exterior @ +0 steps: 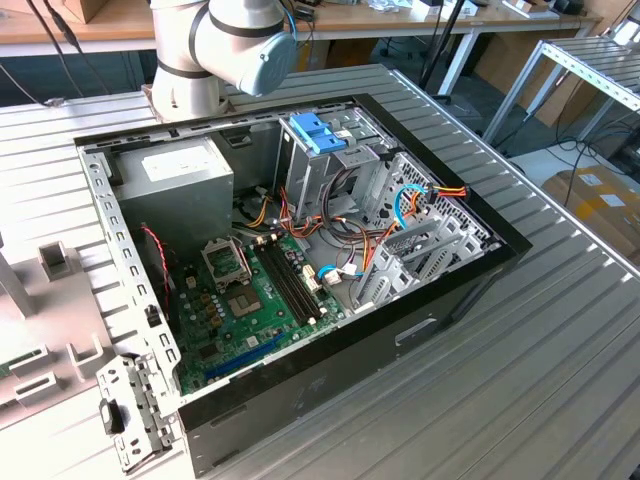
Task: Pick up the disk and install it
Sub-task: 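Pick up the disk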
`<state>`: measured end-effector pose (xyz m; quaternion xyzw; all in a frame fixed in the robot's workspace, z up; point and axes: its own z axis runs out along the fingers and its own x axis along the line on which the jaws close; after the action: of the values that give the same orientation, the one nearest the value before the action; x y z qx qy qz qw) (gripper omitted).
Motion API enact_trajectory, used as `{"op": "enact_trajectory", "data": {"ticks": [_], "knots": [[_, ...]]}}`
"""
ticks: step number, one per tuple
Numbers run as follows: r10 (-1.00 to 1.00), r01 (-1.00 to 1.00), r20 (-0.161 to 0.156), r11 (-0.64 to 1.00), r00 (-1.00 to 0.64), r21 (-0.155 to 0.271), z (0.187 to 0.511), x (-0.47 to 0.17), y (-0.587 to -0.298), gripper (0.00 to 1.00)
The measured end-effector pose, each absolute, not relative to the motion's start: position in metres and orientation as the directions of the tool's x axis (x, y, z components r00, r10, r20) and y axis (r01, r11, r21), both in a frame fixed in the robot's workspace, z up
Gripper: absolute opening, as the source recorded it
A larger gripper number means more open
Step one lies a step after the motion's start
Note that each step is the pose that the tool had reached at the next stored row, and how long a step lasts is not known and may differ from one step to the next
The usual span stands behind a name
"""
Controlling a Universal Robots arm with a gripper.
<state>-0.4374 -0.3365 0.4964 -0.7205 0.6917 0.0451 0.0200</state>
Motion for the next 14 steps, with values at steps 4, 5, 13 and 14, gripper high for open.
{"op": "enact_trajectory", "data": {"ticks": [4,5,13,14], "knots": [[-0.995,-0.999,-0.093,-0.042,0.039,0.034,0.501,-0.437,-0.337,0.37],[-0.995,-0.999,-0.093,-0.042,0.039,0.034,0.502,-0.437,-0.337,0.37],[-0.995,-0.999,-0.094,-0.042,0.039,0.033,0.510,-0.437,-0.337,0.37],[-0.995,-0.999,-0.094,-0.042,0.039,0.033,0.511,-0.437,-0.337,0.37]]}}
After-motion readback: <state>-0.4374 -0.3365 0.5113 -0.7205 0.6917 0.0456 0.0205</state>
